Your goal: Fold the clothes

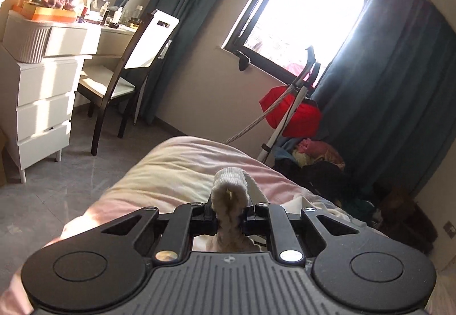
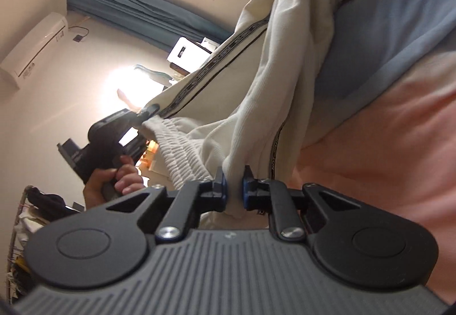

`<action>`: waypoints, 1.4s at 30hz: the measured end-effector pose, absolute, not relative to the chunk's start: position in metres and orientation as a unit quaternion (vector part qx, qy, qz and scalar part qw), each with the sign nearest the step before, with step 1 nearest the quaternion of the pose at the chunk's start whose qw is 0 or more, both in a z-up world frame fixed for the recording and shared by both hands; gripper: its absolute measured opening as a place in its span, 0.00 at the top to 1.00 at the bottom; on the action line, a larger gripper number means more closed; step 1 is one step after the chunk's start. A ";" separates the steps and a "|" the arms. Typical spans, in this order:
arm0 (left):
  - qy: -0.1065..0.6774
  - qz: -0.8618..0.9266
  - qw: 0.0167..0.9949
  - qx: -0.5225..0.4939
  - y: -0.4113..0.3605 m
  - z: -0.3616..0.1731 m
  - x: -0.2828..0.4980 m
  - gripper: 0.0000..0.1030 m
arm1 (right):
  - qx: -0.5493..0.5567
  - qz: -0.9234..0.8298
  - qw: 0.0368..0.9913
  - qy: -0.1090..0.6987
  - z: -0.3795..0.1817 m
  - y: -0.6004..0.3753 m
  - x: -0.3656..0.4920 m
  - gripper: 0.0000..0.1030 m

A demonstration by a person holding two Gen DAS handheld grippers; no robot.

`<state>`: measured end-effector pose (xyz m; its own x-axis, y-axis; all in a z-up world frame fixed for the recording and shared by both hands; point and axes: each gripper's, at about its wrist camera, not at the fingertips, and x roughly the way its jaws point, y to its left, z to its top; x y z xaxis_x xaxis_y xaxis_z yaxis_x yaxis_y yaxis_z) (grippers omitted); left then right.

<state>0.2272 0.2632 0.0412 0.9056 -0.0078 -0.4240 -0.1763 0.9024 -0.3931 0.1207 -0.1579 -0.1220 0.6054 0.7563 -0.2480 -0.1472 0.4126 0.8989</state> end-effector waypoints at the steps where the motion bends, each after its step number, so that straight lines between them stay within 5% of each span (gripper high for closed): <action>1: 0.214 0.060 0.954 -0.199 0.272 0.051 0.246 0.86 | 0.457 0.306 0.767 0.331 -0.120 -0.135 0.133 0.88; 7: 0.248 0.160 0.947 -0.128 0.322 0.064 0.377 0.85 | 0.473 0.371 0.727 0.332 -0.126 -0.006 0.215 0.89; 18: 0.377 0.219 0.893 -0.112 0.362 -0.061 0.503 0.77 | 0.445 0.347 0.740 0.366 -0.153 0.056 0.269 0.82; 20: 0.368 0.215 0.899 -0.098 0.357 -0.058 0.496 0.67 | 0.433 0.344 0.746 0.371 -0.146 0.059 0.271 0.74; 22: 0.357 0.213 0.906 -0.081 0.349 -0.048 0.487 0.52 | 0.411 0.338 0.762 0.370 -0.135 0.058 0.266 0.52; 24: 0.342 0.213 0.913 -0.066 0.337 -0.031 0.474 0.22 | 0.393 0.328 0.778 0.364 -0.122 0.055 0.259 0.03; 30: 0.276 0.151 0.948 -0.045 0.279 0.034 0.392 0.00 | 0.353 0.330 0.815 0.319 -0.067 0.007 0.216 0.00; 42: 0.172 0.040 0.984 -0.035 0.139 0.096 0.153 0.00 | 0.142 0.203 0.957 0.151 0.042 -0.167 0.083 0.00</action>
